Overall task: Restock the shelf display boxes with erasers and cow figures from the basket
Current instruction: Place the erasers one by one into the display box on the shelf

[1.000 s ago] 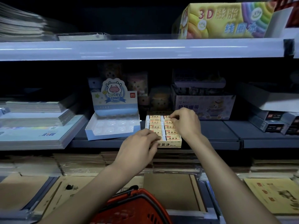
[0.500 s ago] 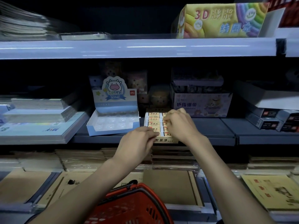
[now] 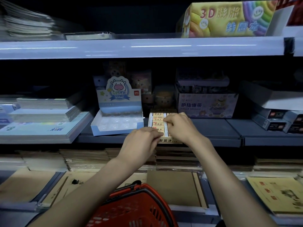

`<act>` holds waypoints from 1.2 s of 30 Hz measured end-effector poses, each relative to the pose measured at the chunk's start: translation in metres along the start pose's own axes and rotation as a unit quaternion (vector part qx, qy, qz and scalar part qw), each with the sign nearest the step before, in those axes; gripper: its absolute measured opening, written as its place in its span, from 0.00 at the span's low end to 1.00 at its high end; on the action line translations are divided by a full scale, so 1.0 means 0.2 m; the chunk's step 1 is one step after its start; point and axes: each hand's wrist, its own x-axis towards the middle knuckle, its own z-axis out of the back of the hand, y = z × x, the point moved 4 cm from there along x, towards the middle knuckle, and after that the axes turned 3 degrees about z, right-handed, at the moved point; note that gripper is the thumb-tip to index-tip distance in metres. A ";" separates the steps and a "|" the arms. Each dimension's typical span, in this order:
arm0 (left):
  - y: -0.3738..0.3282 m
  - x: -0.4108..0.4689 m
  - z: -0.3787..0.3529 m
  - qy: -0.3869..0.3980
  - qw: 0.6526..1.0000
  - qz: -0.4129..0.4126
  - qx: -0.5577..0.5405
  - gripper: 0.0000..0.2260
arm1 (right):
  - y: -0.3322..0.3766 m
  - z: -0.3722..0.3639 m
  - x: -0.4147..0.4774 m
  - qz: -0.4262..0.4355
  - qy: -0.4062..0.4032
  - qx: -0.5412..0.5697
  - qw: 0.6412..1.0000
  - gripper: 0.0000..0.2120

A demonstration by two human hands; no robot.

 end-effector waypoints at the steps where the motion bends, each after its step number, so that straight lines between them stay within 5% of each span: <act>1: 0.00 0.00 0.00 -0.006 1.000 -0.002 0.006 0.12 | 0.01 0.01 -0.02 -0.005 -0.008 0.015 1.000 0.18; 8: -0.01 -0.02 -0.04 -0.038 0.998 0.045 -0.009 0.11 | 0.04 0.06 -0.26 -0.010 -0.102 0.043 0.994 0.12; 36: -0.03 0.01 -0.09 -0.026 0.991 0.124 -0.034 0.13 | 0.03 0.01 -0.36 0.008 -0.132 -0.001 0.991 0.12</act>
